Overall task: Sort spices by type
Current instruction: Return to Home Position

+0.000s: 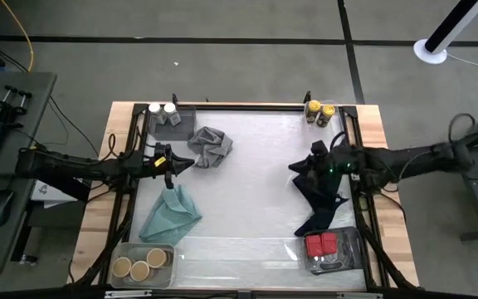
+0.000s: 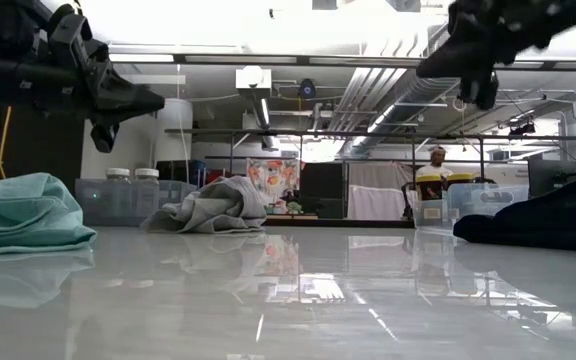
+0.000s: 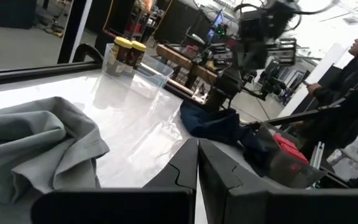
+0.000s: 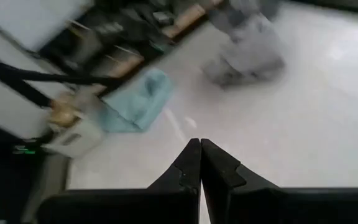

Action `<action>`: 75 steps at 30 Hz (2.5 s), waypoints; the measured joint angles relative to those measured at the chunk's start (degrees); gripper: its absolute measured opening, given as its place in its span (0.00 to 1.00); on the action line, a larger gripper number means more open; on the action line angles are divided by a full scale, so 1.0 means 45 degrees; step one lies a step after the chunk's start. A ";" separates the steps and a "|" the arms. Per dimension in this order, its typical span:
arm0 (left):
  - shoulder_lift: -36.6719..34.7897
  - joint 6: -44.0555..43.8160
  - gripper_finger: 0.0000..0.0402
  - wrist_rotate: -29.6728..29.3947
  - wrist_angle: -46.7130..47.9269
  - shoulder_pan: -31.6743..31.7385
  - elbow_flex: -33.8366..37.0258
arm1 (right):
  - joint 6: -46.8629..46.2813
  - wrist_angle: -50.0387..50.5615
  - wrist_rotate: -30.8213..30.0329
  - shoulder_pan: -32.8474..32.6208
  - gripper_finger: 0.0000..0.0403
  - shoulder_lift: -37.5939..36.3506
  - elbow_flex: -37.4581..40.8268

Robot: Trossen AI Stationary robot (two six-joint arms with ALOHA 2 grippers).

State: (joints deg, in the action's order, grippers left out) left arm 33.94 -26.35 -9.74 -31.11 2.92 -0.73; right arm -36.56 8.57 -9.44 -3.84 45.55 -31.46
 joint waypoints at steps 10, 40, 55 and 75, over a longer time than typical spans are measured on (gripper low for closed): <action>0.0003 0.0000 0.00 0.0000 0.0010 -0.0005 0.0000 | 0.3324 -0.2581 0.4033 0.4085 0.00 -0.3621 0.3169; -0.1832 -0.0005 0.00 0.0003 0.2476 -0.0005 -0.0015 | 0.2760 -0.3903 0.2281 0.1579 0.00 -0.5055 0.6779; -0.4885 -0.0005 0.00 0.0374 0.6637 0.0024 -0.0029 | 0.2458 -0.1793 0.2276 0.1570 0.00 -0.6899 0.6769; -0.7503 -0.0005 0.00 0.0391 0.6556 0.0018 0.0010 | 0.2458 -0.2042 0.2281 0.1570 0.00 -1.0125 0.6756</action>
State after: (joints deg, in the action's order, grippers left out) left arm 0.18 -26.37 -7.98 -1.61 3.00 -0.69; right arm -25.49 -0.61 0.82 3.22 -0.01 -1.06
